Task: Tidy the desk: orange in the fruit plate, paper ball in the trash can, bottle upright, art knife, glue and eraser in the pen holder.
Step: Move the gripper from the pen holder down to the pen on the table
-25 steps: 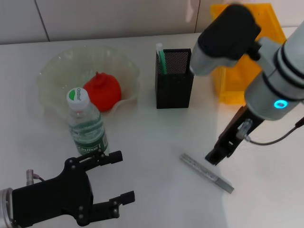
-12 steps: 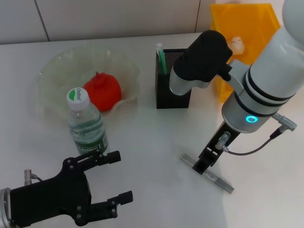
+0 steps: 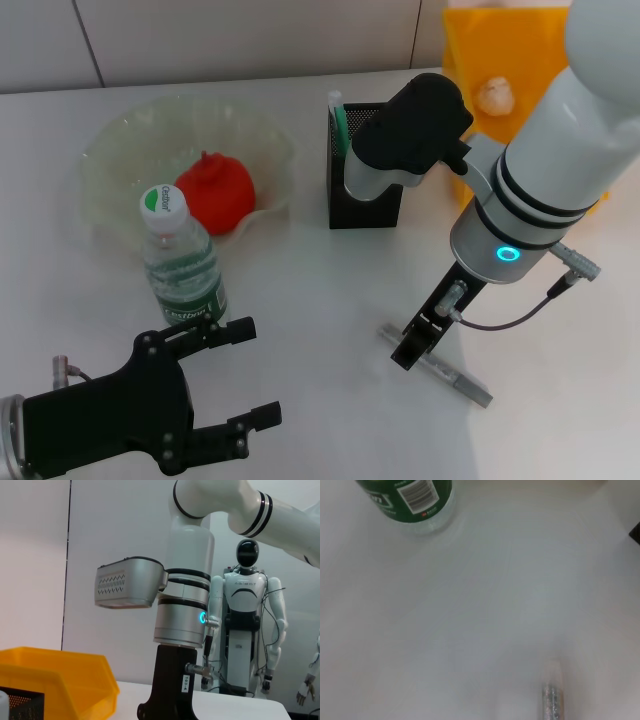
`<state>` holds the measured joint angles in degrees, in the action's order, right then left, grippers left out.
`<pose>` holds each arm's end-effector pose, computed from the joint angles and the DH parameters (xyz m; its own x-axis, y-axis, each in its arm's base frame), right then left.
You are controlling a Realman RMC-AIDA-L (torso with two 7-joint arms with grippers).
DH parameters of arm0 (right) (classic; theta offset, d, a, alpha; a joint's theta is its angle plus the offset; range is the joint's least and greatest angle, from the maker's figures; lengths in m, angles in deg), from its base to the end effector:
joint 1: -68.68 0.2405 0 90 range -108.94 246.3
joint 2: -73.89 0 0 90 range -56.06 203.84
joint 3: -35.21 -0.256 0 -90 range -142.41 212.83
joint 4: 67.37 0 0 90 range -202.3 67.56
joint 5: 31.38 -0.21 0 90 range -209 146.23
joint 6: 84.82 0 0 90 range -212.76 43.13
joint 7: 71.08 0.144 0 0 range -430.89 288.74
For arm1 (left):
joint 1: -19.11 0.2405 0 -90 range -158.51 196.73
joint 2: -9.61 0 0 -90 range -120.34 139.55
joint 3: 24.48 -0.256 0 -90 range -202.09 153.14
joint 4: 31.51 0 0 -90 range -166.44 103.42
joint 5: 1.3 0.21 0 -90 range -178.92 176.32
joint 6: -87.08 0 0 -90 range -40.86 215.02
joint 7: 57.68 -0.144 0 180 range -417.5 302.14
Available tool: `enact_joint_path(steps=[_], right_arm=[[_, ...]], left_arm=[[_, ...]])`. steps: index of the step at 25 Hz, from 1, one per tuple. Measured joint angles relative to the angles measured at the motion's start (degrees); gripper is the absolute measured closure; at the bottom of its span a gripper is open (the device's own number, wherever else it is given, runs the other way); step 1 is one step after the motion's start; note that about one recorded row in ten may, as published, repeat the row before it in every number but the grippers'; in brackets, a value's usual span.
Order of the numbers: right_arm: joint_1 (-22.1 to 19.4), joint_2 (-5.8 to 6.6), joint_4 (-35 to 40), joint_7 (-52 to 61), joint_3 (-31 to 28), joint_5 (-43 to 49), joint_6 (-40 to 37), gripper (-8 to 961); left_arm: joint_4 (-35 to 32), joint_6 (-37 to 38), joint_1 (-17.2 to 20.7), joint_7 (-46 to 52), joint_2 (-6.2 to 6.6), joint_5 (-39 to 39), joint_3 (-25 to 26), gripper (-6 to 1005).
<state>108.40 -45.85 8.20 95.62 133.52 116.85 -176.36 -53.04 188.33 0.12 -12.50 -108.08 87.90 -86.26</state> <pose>0.1465 0.3251 -0.0571 0.6264 -0.6840 0.3739 -0.5437 -0.7271 -0.4192 -0.2736 0.2287 -0.0382 0.7080 0.0594 0.7037 0.1831 -0.9778 -0.1017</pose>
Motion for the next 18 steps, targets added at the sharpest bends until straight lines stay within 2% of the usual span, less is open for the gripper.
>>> enact_joint_path(steps=[10,18], right_arm=[[0.96,0.04,-2.52,0.64,1.95,-0.06,1.78,292],[1.16,0.04,-3.49,0.67,1.98,-0.06,2.27,436]], left_arm=[[0.00,0.00,0.46,-0.03,-0.03,0.02,0.00,194],[0.00,-0.01,0.52,-0.06,-0.09,0.02,0.00,194]])
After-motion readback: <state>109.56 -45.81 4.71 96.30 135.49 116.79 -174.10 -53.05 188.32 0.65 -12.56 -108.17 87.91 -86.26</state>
